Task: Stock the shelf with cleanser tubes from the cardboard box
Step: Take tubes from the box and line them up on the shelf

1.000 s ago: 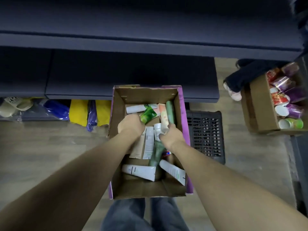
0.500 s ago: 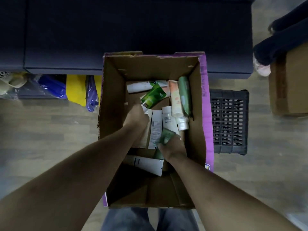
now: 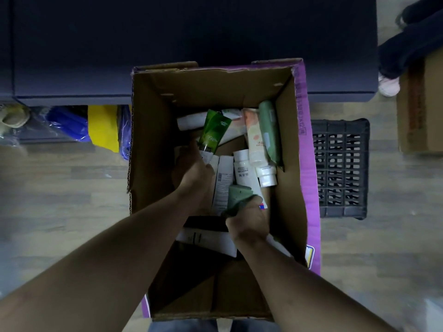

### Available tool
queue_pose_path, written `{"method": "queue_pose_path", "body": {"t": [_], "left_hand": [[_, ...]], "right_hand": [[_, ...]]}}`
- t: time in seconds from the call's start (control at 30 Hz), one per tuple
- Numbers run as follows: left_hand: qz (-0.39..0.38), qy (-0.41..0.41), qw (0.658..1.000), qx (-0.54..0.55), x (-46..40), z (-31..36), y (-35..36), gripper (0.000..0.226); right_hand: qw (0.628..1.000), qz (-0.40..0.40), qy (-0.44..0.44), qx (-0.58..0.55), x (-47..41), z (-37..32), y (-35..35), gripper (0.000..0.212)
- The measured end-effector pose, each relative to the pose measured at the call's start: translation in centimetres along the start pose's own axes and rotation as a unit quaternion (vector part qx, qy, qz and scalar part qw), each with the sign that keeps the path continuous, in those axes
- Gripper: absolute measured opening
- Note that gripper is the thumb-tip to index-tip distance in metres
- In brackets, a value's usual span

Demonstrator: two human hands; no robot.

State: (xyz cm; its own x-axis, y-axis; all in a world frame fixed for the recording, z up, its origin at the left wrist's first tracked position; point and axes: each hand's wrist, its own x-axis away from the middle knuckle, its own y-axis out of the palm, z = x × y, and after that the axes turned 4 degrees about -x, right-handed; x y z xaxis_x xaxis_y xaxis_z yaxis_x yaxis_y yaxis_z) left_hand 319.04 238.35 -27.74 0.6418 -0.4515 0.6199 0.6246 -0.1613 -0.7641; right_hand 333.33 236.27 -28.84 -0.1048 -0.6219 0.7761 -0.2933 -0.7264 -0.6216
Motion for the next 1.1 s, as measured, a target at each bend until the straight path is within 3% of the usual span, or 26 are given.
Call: {"method": "queue_pose_path", "body": {"t": [0.13,0.33,0.57,0.8,0.97,1.1], "left_hand": [[-0.048,-0.006,0.999,-0.02,0.9,-0.1,-1.0,0.072],[-0.06,-0.044,0.994,0.081,3.4,-0.3,-3.0,0.042],[-0.076,-0.041,0.993,0.082,4.5,-1.0,-4.0,0.049],[-0.117,-0.049,0.98,0.155,5.6,-1.5,-4.1,0.055],[-0.122,-0.045,0.977,0.167,6.6,-1.5,-4.7,0.055],[-0.111,-0.025,0.975,0.188,7.2,-1.8,-5.2,0.063]], "right_hand": [[0.997,0.009,-0.046,-0.058,1.1,-0.1,-1.8,0.061],[0.982,0.025,-0.123,-0.144,1.2,-0.5,-4.0,0.057],[0.969,0.041,-0.042,-0.239,2.2,-2.4,-5.9,0.025],[0.984,0.012,-0.035,-0.177,2.4,-3.9,-6.8,0.049],[0.971,-0.068,-0.029,-0.226,3.5,-4.7,-7.9,0.035],[0.976,-0.085,-0.048,-0.197,4.6,-5.3,-8.1,0.049]]}}
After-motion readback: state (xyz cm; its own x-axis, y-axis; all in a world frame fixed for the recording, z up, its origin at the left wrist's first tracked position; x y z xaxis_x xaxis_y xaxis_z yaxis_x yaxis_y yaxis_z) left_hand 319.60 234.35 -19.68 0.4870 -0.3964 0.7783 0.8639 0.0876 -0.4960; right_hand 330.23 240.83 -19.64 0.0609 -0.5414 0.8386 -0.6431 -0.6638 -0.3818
